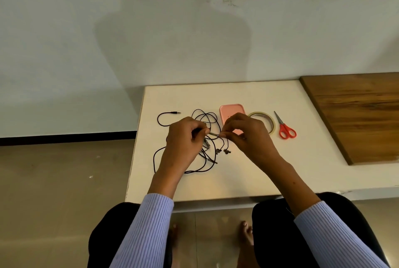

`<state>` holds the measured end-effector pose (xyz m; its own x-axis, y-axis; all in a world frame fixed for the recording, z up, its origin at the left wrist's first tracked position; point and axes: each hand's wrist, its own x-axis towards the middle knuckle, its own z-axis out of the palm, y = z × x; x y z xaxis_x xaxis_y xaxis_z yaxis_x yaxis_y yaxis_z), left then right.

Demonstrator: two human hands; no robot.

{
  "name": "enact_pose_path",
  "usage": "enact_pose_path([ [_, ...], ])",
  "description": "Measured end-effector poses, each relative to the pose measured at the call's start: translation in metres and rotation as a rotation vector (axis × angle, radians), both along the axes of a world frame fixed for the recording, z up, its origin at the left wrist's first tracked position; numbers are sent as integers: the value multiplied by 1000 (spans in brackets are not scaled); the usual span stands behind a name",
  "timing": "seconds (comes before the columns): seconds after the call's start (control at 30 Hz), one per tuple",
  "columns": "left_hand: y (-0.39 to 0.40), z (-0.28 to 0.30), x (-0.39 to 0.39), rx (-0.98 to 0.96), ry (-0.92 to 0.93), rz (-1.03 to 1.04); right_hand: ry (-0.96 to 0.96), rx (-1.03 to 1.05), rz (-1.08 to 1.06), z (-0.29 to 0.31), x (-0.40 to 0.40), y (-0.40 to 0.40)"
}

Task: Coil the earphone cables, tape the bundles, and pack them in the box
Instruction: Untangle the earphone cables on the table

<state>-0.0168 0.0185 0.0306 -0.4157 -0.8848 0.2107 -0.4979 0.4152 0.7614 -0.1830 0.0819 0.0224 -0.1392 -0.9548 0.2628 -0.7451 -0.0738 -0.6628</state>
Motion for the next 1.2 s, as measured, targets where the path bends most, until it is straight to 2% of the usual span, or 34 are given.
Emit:
enact_pose_path([
  [0.07, 0, 1, -1, -47, -18, 3, 79, 20, 12, 0, 1, -1],
  [0.13, 0, 2, -1, -81, -26, 8, 77, 88, 36, 1, 4, -1],
  [0.23, 0, 3, -2, -83, -36, 12, -105, 206, 86, 4, 9, 0],
  [0.37, 0, 5, -3, -1, 29, 29, -468, 465, 78, 13, 8, 1],
  [0.53, -1, 6, 1, 93, 72, 49, -607, 550, 55, 17, 10, 0],
  [0.63, -3, 6, 5, 114, 70, 89, -599, 567, 78, 14, 7, 2],
  [0.77, -8, 5, 17, 148, 83, 164, -480, 553, 46, 11, -10, 4],
  [0.93, -7, 0, 22, 161, 52, 160, -429, 519, -7, 11, -21, 10],
  [1.1, -5, -3, 20, 147, 42, 157, -267, 441, -69, 2, -20, 8],
  [1.2, -5, -6, 19, 213, 30, 145, -192, 444, -119, -4, -21, 9],
])
